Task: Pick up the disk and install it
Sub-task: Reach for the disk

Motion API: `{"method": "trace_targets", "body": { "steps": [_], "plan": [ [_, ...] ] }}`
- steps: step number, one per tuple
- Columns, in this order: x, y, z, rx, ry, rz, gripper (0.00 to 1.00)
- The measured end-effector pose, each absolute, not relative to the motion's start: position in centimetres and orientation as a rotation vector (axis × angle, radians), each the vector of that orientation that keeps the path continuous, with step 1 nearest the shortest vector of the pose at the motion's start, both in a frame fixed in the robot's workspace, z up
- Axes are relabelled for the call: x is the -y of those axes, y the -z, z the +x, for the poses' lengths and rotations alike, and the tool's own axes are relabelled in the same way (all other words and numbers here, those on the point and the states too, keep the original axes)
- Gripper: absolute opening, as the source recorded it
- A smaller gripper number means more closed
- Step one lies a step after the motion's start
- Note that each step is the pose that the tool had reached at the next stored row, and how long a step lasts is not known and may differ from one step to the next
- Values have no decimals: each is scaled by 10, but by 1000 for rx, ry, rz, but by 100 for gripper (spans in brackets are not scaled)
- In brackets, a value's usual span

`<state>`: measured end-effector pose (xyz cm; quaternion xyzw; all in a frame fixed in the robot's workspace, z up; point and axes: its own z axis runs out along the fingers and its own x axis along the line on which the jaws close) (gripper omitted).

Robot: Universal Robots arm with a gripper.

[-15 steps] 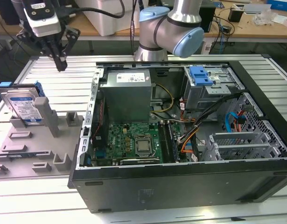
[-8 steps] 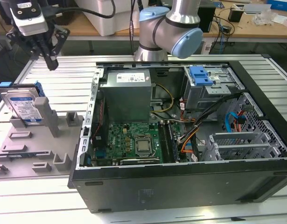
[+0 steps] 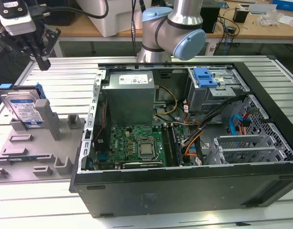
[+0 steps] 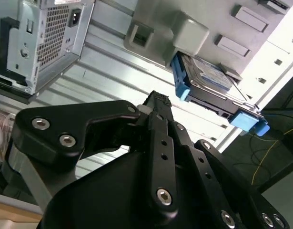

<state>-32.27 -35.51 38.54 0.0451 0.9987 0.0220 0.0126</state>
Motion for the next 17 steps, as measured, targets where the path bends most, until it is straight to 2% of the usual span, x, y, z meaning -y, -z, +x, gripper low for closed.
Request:
{"method": "trace_targets", "body": {
  "steps": [17],
  "plan": [
    [339, -382, -391, -3112, -68, 154, 11]
  ]
}}
